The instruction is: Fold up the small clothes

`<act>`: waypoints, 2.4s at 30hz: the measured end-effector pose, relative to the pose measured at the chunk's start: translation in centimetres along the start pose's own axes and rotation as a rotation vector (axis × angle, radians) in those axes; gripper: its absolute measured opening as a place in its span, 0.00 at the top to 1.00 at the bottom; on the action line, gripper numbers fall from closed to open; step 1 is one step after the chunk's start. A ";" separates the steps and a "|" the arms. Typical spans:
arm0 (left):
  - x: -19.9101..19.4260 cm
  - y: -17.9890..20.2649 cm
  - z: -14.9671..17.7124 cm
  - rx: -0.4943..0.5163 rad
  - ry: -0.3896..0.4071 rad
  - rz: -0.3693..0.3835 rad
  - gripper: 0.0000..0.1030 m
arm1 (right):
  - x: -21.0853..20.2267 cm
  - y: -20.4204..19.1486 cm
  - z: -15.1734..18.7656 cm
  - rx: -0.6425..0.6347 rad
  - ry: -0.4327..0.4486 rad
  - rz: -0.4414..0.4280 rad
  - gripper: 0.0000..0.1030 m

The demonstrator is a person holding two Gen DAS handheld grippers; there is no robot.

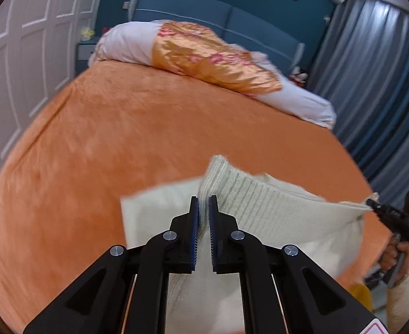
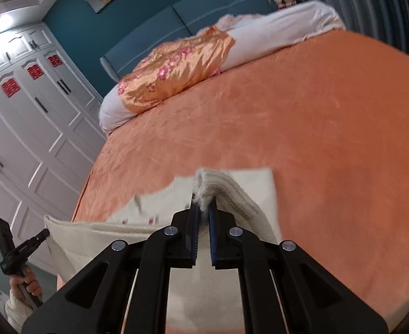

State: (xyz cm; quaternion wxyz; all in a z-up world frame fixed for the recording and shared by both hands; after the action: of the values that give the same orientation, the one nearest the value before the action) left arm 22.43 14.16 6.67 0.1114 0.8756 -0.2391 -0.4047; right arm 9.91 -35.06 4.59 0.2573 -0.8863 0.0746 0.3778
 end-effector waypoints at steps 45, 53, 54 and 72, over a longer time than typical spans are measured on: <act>6.5 -2.5 6.1 -0.174 -0.092 -0.201 0.51 | 4.5 2.1 3.0 -0.093 -0.029 0.190 0.36; 12.7 -6.5 4.4 -0.265 -0.160 -0.229 0.47 | 13.8 -0.2 0.8 -0.188 -0.119 0.264 0.33; 13.5 -7.0 4.5 -0.277 -0.180 -0.228 0.62 | 14.6 -0.1 1.0 -0.202 -0.142 0.266 0.36; 14.8 -5.8 4.1 -0.117 -0.146 -0.376 0.86 | 11.9 2.2 1.5 -0.110 -0.092 0.249 0.82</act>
State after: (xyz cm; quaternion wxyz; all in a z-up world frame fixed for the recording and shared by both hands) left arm 29.45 11.58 -7.98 0.0670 0.8652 -0.0551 -0.4939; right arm 16.60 -35.42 -5.55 0.1625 -0.8648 0.1514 0.4504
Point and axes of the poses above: each gripper's, at about its wrist camera, not at the fingertips, and x roughly the way its jaws point, y to its right, z to its underside, the point moved 2 cm from there along x, roughly the way its jaws point, and after that the axes turned 9 degrees about z, right-handed, at the moved point
